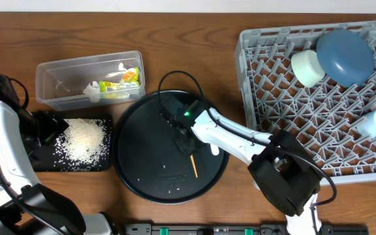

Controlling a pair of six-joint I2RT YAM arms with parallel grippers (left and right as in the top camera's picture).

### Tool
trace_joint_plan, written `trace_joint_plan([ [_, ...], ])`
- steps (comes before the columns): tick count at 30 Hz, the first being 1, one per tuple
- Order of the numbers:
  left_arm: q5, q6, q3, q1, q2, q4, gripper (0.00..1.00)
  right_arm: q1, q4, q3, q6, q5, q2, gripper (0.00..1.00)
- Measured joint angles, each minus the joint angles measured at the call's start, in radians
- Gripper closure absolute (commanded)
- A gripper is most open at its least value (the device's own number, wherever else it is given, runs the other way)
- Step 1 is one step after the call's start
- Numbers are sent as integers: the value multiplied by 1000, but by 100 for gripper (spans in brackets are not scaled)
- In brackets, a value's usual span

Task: Sort waste into correct bins and load items into the dishwasher rack
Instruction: 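Reach the right gripper to the wooden chopstick on the round tray and grasp it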

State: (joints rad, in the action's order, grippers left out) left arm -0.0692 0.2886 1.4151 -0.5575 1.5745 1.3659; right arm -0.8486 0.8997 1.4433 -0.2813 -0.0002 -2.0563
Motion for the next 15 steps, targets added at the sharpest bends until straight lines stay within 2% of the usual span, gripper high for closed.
trace_joint_plan([
  [15,-2,0,0,0,0,0,12,-3,-29,0,-41,8,-15,60],
])
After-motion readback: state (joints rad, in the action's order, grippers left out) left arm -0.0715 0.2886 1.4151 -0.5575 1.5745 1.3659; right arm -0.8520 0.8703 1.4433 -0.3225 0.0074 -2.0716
